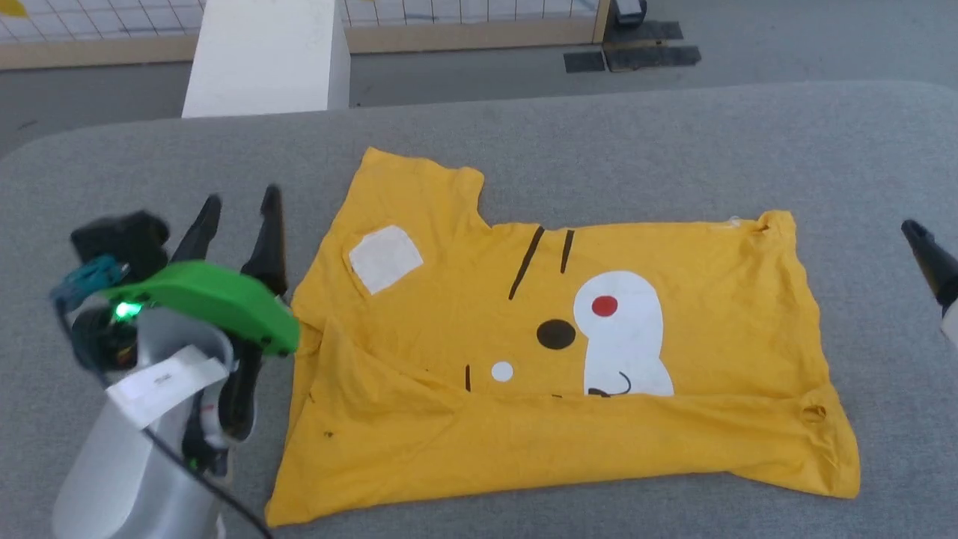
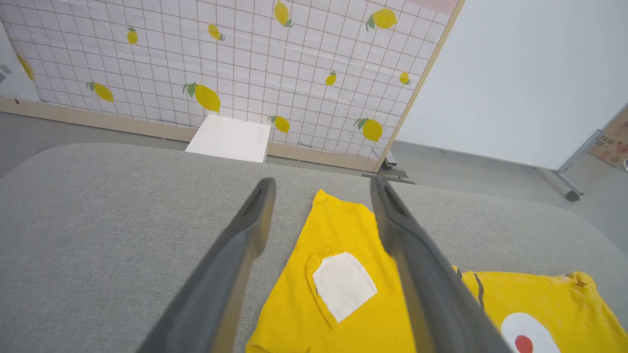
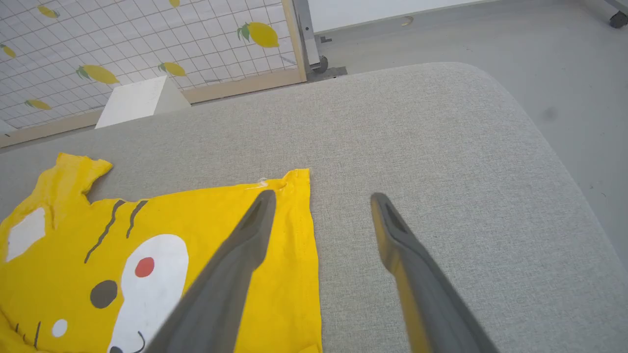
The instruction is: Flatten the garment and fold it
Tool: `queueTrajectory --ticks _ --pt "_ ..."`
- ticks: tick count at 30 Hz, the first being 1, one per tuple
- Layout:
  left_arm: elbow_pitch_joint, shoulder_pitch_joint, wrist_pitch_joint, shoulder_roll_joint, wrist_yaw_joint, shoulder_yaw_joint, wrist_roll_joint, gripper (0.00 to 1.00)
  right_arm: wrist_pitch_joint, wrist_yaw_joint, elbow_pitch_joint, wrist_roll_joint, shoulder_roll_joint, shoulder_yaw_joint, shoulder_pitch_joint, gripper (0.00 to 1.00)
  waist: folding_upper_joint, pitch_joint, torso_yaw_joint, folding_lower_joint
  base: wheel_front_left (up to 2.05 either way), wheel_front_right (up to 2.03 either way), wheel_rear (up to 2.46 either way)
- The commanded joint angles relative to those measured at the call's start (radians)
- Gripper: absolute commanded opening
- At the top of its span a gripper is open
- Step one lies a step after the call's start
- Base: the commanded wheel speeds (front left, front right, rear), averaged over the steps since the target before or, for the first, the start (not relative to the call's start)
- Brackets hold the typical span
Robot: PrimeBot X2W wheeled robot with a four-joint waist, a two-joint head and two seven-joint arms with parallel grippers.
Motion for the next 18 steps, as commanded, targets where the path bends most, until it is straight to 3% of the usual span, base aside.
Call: queueTrajectory --ticks 1,8,15,18 --pt "0.042 -0.059 -0.017 -0.008 -0.025 -0.018 0.019 1.00 -0.008 -0.002 0.003 -0.007 -0.008 0.006 -0.031 1.00 0.0000 0.066 0.003 0.0000 0.00 0.00 0.00" --pt "0.308 -0.363 0.013 -0.064 -0.103 -0.089 0.048 1.00 -0.009 -0.002 0.017 -0.011 -0.035 0.041 -0.132 1.00 0.0000 0.220 0.000 0.0000 0.00 0.00 0.00" --pt "0.524 -0.659 0.218 -0.059 -0.122 -0.117 0.045 1.00 -0.041 -0.002 0.031 0.010 -0.037 0.120 -0.210 1.00 0.0000 0.343 -0.051 0.0000 0.00 0.00 0.00" --pt "0.591 -0.755 0.380 -0.032 -0.125 -0.148 0.050 1.00 -0.067 -0.002 0.037 0.023 -0.037 0.154 -0.228 1.00 0.0000 0.379 -0.076 0.0000 0.00 0.00 0.00"
